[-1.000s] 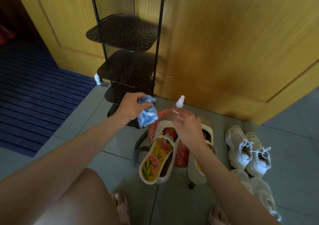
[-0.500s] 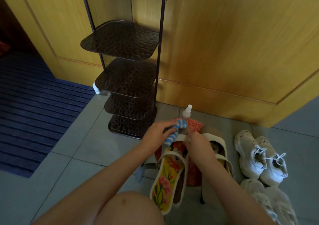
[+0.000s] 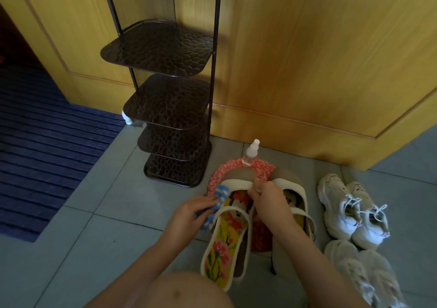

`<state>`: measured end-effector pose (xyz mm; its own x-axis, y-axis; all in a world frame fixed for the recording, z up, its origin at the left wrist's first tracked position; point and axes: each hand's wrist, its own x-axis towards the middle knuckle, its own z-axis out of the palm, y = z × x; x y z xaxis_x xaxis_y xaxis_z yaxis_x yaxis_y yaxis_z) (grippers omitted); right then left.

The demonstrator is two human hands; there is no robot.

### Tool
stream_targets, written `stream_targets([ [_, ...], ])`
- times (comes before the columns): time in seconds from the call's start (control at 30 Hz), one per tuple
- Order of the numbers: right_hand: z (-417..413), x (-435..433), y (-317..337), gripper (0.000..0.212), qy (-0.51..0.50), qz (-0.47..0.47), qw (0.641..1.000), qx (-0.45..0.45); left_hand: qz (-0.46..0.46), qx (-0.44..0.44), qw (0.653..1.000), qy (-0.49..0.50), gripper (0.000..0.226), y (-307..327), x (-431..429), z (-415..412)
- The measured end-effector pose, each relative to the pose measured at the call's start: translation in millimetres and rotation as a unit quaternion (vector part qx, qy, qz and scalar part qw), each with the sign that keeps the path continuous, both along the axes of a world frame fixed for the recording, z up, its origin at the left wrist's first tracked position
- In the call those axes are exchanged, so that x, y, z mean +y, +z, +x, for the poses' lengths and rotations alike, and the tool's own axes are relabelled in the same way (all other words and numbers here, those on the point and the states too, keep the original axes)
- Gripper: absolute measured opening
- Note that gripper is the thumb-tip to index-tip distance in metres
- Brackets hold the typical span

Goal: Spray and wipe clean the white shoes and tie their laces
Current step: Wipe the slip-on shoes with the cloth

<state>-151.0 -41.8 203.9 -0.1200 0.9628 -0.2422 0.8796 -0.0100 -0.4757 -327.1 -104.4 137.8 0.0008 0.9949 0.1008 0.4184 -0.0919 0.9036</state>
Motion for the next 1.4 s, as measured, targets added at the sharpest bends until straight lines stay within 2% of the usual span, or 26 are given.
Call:
stream_targets([
  [0.1,0.7,-2.3,6.0,0.014,0.003,-0.005,1.0,0.023,-0.064,-0.007,0.997,-0.029,0.045,2.4,-7.3,-10.0],
  [0.17,0.5,-2.6,8.8,0.026,-0.008,-0.012,0.999,0.033,-0.079,-0.004,0.996,-0.042,0.045,1.5,-11.1,-13.3],
  [0.23,0.0,-4.2,8.7,0.025,-0.008,-0.007,0.999,0.034,-0.071,0.002,0.997,-0.043,0.04,-2.4,-16.2,-12.6],
  [0.3,0.0,-4.7,6.5,0.015,-0.009,-0.002,0.999,0.034,-0.055,-0.011,0.998,-0.031,0.039,-7.7,-23.7,-11.6],
  [0.37,-0.2,-4.0,4.5,0.02,-0.014,-0.005,0.999,0.031,-0.054,-0.026,0.998,-0.014,0.043,-11.8,-32.8,-11.1],
  [0.47,-0.4,-5.4,11.0,0.018,0.0,-0.013,1.0,0.027,-0.107,-0.082,0.989,0.056,0.06,-16.7,-40.5,-12.7],
  [0.57,1.6,-22.9,21.8,0.046,-0.003,-0.016,0.999,0.04,-0.124,-0.156,0.97,0.141,0.043,-17.6,-47.0,-13.5],
  [0.63,-1.5,-45.3,33.3,0.069,0.013,-0.023,1.0,0.002,-0.117,-0.188,0.961,0.166,0.034,-16.2,-51.3,-12.1],
  [0.73,-17.0,-70.1,40.7,0.107,0.031,-0.084,0.994,-0.064,-0.104,-0.206,0.957,0.176,0.031,-11.8,-55.3,-8.3],
  [0.83,-36.4,-73.6,34.0,0.123,0.007,-0.103,0.992,-0.079,-0.12,-0.214,0.96,0.136,0.031,-6.6,-56.7,-1.8],
  [0.9,-45.2,-71.7,26.1,0.119,-0.006,-0.101,0.991,-0.089,-0.133,-0.218,0.96,0.11,0.032,-5.3,-57.9,1.6],
  [1.0,-50.0,-69.9,21.3,0.098,-0.017,-0.098,0.99,-0.096,-0.137,-0.221,0.962,0.086,0.031,-2.7,-56.6,6.4],
  [1.2,-46.3,-69.0,20.9,0.042,-0.022,-0.072,0.996,-0.052,-0.133,-0.196,0.97,0.06,0.031,-3.5,-46.7,12.4],
  [1.4,-32.8,-64.2,17.3,0.019,-0.044,-0.071,0.996,-0.004,-0.083,-0.214,0.966,0.119,0.036,7.0,-23.7,22.9],
])
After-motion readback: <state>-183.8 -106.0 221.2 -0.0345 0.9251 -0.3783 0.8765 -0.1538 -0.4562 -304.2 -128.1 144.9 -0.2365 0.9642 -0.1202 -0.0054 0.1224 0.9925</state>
